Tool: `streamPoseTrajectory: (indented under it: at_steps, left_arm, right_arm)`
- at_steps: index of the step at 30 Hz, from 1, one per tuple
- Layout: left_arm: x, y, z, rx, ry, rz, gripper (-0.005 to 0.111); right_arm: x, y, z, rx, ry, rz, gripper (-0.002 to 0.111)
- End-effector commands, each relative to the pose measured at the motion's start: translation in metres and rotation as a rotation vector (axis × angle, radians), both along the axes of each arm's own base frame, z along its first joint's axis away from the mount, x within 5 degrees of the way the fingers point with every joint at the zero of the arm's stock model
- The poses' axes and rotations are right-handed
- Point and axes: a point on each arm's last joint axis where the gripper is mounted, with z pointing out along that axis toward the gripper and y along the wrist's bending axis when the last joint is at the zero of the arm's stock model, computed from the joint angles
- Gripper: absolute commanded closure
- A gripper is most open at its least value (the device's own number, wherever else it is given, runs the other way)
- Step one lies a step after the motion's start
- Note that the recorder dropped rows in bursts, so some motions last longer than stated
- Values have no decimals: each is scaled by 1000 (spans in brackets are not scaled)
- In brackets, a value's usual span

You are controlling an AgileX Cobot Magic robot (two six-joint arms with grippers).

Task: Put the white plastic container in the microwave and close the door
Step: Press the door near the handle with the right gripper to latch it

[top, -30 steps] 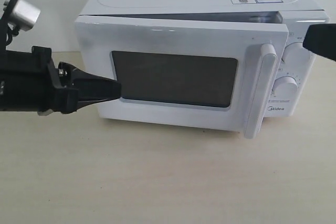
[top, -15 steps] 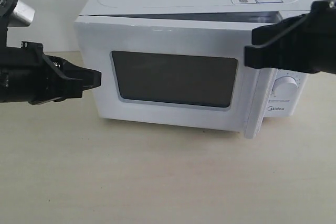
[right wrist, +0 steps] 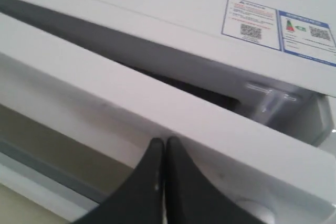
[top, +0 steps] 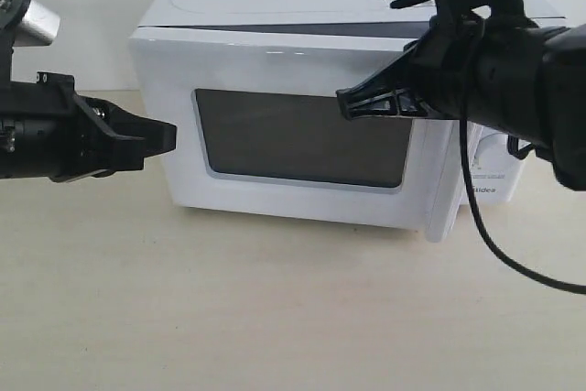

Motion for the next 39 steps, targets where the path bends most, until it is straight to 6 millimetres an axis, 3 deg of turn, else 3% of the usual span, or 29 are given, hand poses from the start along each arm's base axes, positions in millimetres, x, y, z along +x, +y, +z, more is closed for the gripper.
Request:
streamPoseTrajectory:
  at_steps: [1,6,12,27,31,35,39]
  left_arm:
    - [1,0,2,-3,-7,7,102]
    - [1,0,2,-2,-8,6,102]
    - [1,0,2,-2,-8,6,102]
    - [1,0,2,-2,-8,6,102]
    - [1,0,2,-2,-8,6,102]
    - [1,0,2,-2,-8,6,102]
    - [1,0,2,-2,-8,6,102]
  right_arm:
    - [8,-8,0,21,7,12,109]
    - [23,-16,-7,23,34,-5,109]
    - [37,-15,-2,20,15,-2,109]
    - [42,-15,-8,2,35,-49,109]
    - [22,-12,5,3,32,-41,109]
    - [-26,-10,17,-11,-18,-2,109]
    - [-78,-12,25,36,-71,144,109]
